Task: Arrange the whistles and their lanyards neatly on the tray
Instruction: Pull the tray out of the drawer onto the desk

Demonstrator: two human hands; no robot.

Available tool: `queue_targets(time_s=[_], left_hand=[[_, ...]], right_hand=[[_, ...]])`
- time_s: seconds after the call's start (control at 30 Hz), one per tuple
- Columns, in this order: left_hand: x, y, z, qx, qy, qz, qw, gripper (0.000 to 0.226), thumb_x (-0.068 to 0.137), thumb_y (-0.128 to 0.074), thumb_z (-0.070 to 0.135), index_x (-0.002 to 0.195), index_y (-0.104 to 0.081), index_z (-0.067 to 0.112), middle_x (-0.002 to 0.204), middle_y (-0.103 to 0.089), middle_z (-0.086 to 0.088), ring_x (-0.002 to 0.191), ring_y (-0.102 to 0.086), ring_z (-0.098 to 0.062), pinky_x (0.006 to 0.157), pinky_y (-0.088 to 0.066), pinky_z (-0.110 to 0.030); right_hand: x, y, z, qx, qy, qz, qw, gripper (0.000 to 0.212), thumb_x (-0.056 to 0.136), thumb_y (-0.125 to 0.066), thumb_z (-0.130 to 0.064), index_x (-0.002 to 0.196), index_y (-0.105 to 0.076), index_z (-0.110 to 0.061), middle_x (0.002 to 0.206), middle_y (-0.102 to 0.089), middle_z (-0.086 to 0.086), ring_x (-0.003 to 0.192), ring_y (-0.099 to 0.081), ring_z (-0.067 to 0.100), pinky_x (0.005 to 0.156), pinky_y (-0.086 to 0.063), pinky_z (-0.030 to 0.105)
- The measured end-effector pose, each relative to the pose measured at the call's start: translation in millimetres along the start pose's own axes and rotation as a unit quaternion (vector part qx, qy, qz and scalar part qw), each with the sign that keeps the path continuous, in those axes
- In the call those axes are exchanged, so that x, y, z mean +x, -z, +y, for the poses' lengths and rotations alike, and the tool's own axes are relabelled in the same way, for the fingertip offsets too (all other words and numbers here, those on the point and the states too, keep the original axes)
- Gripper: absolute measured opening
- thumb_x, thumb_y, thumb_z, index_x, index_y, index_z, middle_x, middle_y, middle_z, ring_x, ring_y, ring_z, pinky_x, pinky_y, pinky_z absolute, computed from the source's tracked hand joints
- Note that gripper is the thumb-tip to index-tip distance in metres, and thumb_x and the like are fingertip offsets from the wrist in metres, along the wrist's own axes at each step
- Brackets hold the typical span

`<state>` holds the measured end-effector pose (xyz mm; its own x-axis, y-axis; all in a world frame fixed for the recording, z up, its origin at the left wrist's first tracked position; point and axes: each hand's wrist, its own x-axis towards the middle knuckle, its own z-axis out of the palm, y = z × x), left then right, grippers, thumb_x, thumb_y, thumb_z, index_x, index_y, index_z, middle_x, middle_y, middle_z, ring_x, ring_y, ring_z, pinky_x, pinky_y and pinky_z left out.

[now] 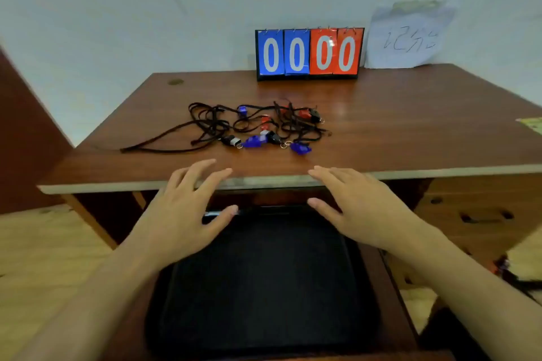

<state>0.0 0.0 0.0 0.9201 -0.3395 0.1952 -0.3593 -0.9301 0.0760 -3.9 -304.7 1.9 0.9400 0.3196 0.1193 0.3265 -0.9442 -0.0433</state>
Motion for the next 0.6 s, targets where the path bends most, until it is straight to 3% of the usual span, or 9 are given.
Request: queue_targets(time_s=[0.1,0.3,0.47,0.6], left_hand=[[-28.7,-5.6,4.5,0.023,0.043,-0.022,0.999,0.078,0.089,-0.032,0.078,0.156,-0.026,0.04,0.165,-0.022,0.003,0.146,-0.037,-0.029,0.105,-0.053,-0.049],[-67.2,-29.3,17.0,0.042,0.122,-0.098,0.987,0.095,0.081,-0.045,0.087,0.159,-0.013,0.042,0.169,-0.004,0.0,0.148,-0.028,-0.035,0.1,-0.054,-0.047],[-84.8,-44.2,20.7,0.028,0.183,-0.163,0.969,0.108,0.075,-0.053,0.089,0.161,-0.009,0.04,0.17,0.004,-0.005,0.145,-0.032,-0.04,0.105,-0.05,-0.051],[-77.6,-41.6,19.3,0.009,0.215,-0.185,0.959,0.116,0.07,-0.06,0.089,0.161,-0.008,0.04,0.171,0.001,-0.009,0.146,-0.035,-0.042,0.108,-0.047,-0.052]], right_hand=[[-28.1,-8.2,-9.7,-0.029,0.004,0.011,1.0,0.066,0.1,-0.035,-0.063,0.157,-0.025,-0.031,0.154,-0.046,-0.007,0.137,-0.049,0.016,0.105,-0.048,0.037],[-67.3,-39.6,-24.7,-0.041,-0.078,-0.067,0.994,0.08,0.095,-0.037,-0.07,0.159,-0.004,-0.036,0.159,-0.031,0.003,0.136,-0.046,0.028,0.09,-0.056,0.039],[-70.6,-55.6,-22.5,0.017,-0.155,-0.223,0.962,0.097,0.086,-0.043,-0.08,0.153,0.019,-0.048,0.169,0.004,0.011,0.151,-0.019,0.044,0.113,-0.039,0.056],[-59.0,-55.0,-27.2,0.04,-0.177,-0.256,0.949,0.105,0.083,-0.047,-0.081,0.155,0.02,-0.044,0.167,0.009,0.02,0.152,-0.009,0.048,0.117,-0.031,0.056]])
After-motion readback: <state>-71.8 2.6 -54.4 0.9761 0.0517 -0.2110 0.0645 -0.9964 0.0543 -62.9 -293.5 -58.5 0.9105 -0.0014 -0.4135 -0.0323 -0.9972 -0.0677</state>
